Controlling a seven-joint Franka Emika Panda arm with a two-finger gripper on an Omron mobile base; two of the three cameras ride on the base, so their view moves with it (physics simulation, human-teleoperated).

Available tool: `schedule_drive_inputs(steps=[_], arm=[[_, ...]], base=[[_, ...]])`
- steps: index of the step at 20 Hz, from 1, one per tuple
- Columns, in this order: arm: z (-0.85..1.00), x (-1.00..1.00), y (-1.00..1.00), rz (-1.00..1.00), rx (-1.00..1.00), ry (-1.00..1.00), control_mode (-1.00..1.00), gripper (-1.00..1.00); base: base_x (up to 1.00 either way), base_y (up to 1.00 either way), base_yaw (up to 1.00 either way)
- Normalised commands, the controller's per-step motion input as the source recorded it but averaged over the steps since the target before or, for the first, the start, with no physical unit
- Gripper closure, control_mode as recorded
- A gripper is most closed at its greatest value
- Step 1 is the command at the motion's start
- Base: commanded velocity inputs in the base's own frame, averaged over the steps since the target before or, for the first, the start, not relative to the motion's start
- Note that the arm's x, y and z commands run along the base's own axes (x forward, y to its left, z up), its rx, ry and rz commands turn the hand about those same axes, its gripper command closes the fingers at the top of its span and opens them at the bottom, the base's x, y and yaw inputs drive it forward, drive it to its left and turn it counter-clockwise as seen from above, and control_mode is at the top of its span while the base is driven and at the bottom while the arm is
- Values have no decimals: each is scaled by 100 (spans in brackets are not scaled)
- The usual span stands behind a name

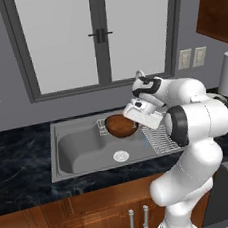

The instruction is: Rinse each bowl for a few seconds and place them down in the sink or on the counter.

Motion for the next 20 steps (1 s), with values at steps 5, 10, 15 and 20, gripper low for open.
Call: schedule_drive_inputs(steps=[5, 10, 15, 20], arm=[[1, 0, 63, 0, -6, 7, -100, 100], [3, 0, 65, 0, -4, 6, -100, 100], [0, 0, 66, 0, 0, 11, -100, 100], [0, 0, 60, 2, 0, 6, -100, 100]], base=[[0, 0, 0], [0, 0, 0], [0, 0, 0], [0, 0, 0]])
